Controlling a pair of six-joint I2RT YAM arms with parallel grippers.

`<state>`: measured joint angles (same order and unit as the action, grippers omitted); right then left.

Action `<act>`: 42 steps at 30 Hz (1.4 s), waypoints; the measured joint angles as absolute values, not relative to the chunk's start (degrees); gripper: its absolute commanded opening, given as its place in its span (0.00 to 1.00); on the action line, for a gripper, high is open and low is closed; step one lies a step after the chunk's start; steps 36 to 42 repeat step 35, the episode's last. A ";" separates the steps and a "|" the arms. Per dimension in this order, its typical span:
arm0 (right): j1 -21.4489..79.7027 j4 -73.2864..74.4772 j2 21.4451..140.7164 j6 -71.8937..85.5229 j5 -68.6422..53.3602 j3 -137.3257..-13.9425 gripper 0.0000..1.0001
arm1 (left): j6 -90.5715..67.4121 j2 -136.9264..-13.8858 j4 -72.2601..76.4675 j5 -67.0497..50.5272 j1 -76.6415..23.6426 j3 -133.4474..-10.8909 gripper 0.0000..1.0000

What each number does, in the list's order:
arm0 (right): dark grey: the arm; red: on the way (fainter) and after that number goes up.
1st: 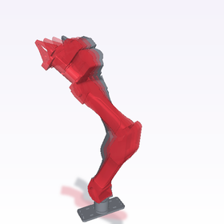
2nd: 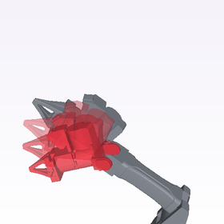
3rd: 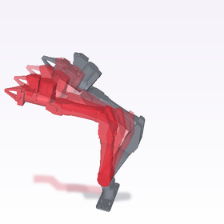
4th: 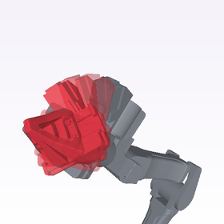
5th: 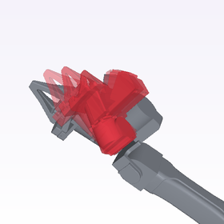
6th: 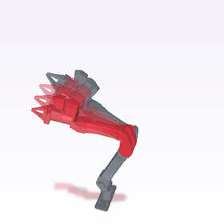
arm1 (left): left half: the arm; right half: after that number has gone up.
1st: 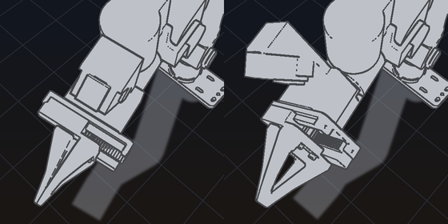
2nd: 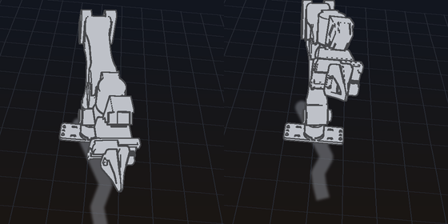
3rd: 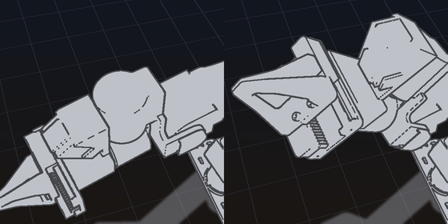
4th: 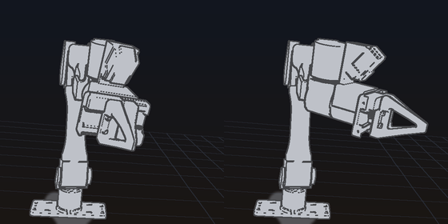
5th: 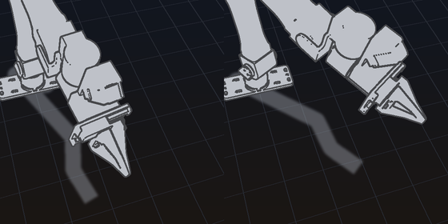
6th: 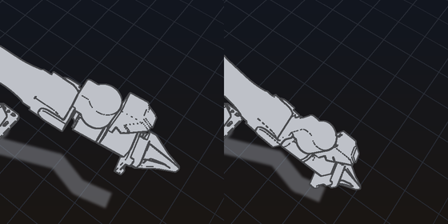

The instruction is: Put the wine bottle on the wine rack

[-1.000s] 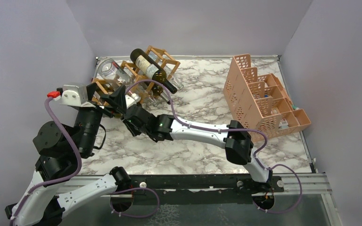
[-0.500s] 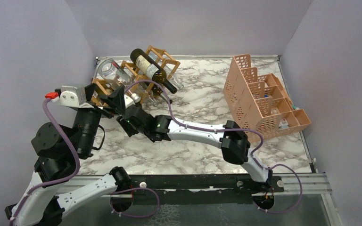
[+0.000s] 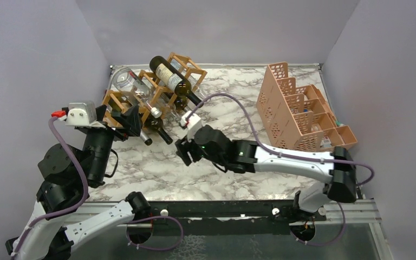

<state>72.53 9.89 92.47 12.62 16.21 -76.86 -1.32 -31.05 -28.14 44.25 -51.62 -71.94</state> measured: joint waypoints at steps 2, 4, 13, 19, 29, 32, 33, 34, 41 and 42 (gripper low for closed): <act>72.53 10.94 86.76 13.47 18.94 -72.12 0.66 | -2.15 -30.65 -30.20 44.12 -51.62 -71.88 0.99; 72.53 13.58 82.43 14.57 22.26 -69.17 0.66 | -2.74 -29.30 -31.07 43.22 -51.62 -71.09 0.99; 72.53 27.66 60.25 19.99 38.33 -63.20 0.66 | -5.19 -21.87 -34.22 40.01 -51.62 -66.54 0.99; 72.53 33.76 48.23 20.34 47.42 -64.40 0.66 | -6.26 -21.12 -36.32 39.42 -51.62 -66.52 0.99; 72.53 36.71 38.68 17.41 52.86 -68.45 0.67 | -5.96 -20.84 -36.58 39.24 -51.62 -68.73 0.99; 72.53 36.67 37.85 16.49 53.21 -68.64 0.67 | -5.72 -20.84 -36.58 39.24 -51.62 -69.41 0.99; 72.53 36.67 37.85 16.27 53.25 -68.64 0.67 | -5.69 -20.84 -36.58 39.24 -51.62 -69.47 0.99; 72.53 36.67 37.89 15.99 53.25 -68.64 0.67 | -5.61 -20.84 -36.58 39.24 -51.62 -69.54 0.99; 72.53 36.67 37.98 15.81 53.28 -68.62 0.67 | -5.50 -20.84 -36.58 39.24 -51.62 -69.54 0.99; 72.53 36.67 37.98 15.81 53.28 -68.62 0.67 | -5.50 -20.84 -36.58 39.24 -51.62 -69.54 0.99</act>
